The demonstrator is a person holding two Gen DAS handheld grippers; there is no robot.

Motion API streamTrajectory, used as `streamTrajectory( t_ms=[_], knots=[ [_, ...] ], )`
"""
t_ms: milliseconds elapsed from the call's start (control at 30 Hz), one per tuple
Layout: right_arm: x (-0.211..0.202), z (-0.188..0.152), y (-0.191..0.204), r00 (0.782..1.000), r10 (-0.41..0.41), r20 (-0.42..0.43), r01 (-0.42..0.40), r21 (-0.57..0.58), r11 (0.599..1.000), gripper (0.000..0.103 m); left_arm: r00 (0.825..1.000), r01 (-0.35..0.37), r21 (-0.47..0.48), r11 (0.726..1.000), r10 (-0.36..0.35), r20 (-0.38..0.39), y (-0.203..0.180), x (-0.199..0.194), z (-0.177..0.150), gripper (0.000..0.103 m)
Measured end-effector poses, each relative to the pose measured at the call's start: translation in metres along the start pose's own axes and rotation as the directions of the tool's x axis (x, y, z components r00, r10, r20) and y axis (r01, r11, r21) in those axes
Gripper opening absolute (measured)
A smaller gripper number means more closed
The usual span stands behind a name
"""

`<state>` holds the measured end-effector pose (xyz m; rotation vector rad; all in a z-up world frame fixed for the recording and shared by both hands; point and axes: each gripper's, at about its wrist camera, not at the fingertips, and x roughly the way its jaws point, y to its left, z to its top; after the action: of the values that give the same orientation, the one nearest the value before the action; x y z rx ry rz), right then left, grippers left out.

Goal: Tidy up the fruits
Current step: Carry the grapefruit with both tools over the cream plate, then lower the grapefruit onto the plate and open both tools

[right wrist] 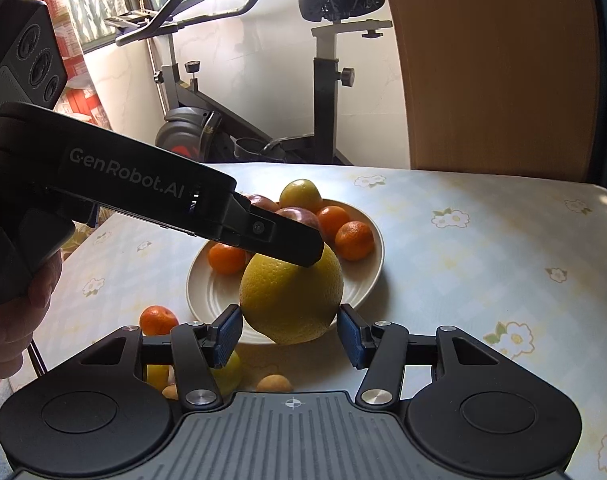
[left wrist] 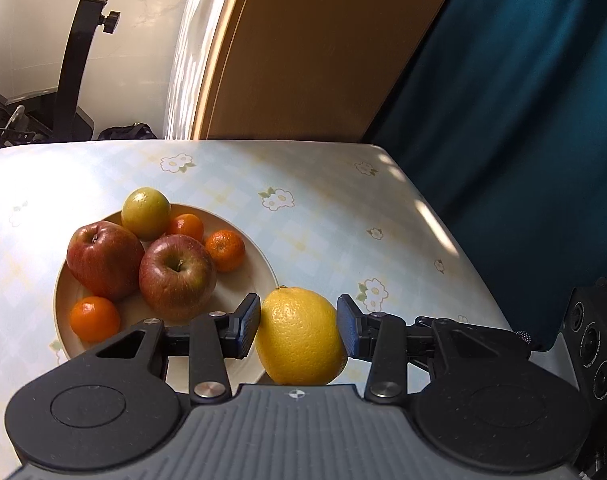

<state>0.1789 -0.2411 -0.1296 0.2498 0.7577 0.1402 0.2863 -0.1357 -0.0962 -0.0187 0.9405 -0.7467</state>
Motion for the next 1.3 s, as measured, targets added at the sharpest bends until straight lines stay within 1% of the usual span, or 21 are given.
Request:
streamTrajectory(
  t_ms=[167,333,500,667,733,933,1067,1133,1300],
  knots=[
    [0.022,0.009,-0.012,1.000,-0.001,-0.023,0.001,0.001,1.000,0.049,0.999,-0.030,-0.013,0.999,0.029,-0.034,0.007,0.020,0.015,0.044],
    [0.035,0.009,-0.019,0.999,-0.010,-0.035,0.010,0.004,1.000,0.049,0.997,-0.049,-0.003,0.999,0.048,-0.057,0.010,0.034,0.022,0.044],
    [0.042,0.006,-0.022,0.999,-0.022,-0.049,0.022,0.001,1.000,0.049,0.995,-0.067,0.002,0.998,0.067,-0.078,0.012,0.045,0.024,0.044],
    [0.049,0.008,-0.026,0.999,-0.024,-0.045,0.025,0.027,0.999,0.049,0.992,-0.095,0.006,0.995,0.095,-0.084,0.011,0.053,0.026,0.043],
    [0.051,0.010,-0.024,0.999,-0.027,-0.041,0.027,0.018,0.999,0.047,0.992,-0.090,0.003,0.996,0.090,-0.085,0.012,0.054,0.026,0.043],
    [0.052,0.014,-0.017,0.997,-0.055,-0.049,0.053,-0.044,0.998,0.047,0.994,-0.093,-0.007,0.996,0.093,-0.059,0.015,0.047,0.030,0.043],
    [0.049,0.012,-0.020,0.997,-0.062,-0.038,0.060,-0.041,0.997,0.048,0.994,-0.100,-0.012,0.995,0.099,-0.040,0.017,0.041,0.031,0.043],
    [0.050,0.011,-0.021,0.998,-0.064,-0.024,0.063,-0.035,0.997,0.051,0.994,-0.107,-0.010,0.994,0.107,-0.033,0.017,0.039,0.030,0.043],
    [0.049,0.015,-0.020,0.996,-0.088,0.002,0.088,-0.028,0.996,0.051,0.992,-0.125,0.004,0.992,0.125,-0.010,0.015,0.032,0.028,0.043]
  ],
)
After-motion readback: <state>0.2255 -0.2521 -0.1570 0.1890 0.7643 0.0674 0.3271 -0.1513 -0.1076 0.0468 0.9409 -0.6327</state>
